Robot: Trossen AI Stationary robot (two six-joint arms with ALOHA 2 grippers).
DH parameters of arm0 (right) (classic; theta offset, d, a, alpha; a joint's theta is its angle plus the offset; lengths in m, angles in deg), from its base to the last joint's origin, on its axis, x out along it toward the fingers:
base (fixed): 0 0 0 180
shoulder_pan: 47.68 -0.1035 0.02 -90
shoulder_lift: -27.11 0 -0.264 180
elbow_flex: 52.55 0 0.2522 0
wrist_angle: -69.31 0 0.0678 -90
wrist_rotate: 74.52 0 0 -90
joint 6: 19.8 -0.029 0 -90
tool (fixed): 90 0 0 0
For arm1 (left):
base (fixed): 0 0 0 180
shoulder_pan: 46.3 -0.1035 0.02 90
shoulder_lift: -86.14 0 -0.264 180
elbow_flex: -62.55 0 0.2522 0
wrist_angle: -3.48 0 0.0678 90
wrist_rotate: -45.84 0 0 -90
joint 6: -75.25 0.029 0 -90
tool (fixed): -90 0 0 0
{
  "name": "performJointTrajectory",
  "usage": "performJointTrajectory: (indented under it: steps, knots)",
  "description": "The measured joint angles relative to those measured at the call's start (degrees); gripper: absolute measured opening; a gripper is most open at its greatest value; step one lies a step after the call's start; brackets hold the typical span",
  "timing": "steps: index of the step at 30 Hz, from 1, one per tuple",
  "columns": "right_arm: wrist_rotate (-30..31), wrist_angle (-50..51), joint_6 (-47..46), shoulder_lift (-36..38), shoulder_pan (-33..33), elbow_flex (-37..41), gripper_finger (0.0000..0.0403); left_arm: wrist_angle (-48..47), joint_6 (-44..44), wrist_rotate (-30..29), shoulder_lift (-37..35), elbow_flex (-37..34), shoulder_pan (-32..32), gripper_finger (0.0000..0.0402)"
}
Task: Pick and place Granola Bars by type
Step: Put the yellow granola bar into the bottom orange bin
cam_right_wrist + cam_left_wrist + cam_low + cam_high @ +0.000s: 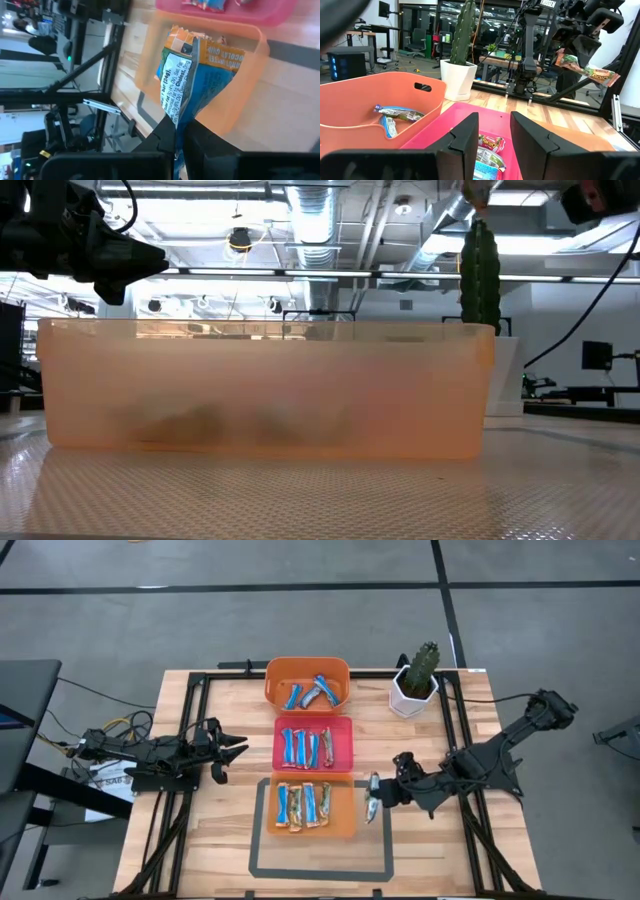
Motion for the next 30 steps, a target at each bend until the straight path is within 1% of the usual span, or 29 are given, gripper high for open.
performJointTrajectory:
  steps: [4, 7, 10, 16, 22, 26, 30]
  knots:
    - [-0.3, -2.8, 2.8, -0.8, 2.2, 0.0, 0.0007, 0.0, 0.0, 0.0, 0.0, 0.0, 0.0, 0.0105]
    - [-0.7, -7.4, 5.8, -2.3, 4.4, 0.0, 0.0007, 0.0, 0.0, 0.0, 0.0, 0.0, 0.0, 0.0105]
    - [-4.0, -11.8, 9.4, -4.7, 6.9, -0.4, 0.0007, 0.0, 0.0, 0.0, 0.0, 0.0, 0.0, 0.0105]
    - [-9.2, -17.7, 16.3, -10.5, 11.4, -4.9, 0.0007, 0.0, 0.0, 0.0, 0.0, 0.0, 0.0, 0.0105]
    - [-12.5, -18.0, 22.5, -14.2, 14.5, -10.6, 0.0007, 0.0, 0.0, 0.0, 0.0, 0.0, 0.0, 0.0105]
    - [-13.6, -17.8, 23.6, -14.4, 15.3, -11.3, 0.0007, 0.0, 0.0, 0.0, 0.0, 0.0, 0.0, 0.0105]
    - [-14.1, -15.4, 23.6, -14.4, 15.9, -11.4, 0.0007, 0.0, 0.0, 0.0, 0.0, 0.0, 0.0, 0.0105]
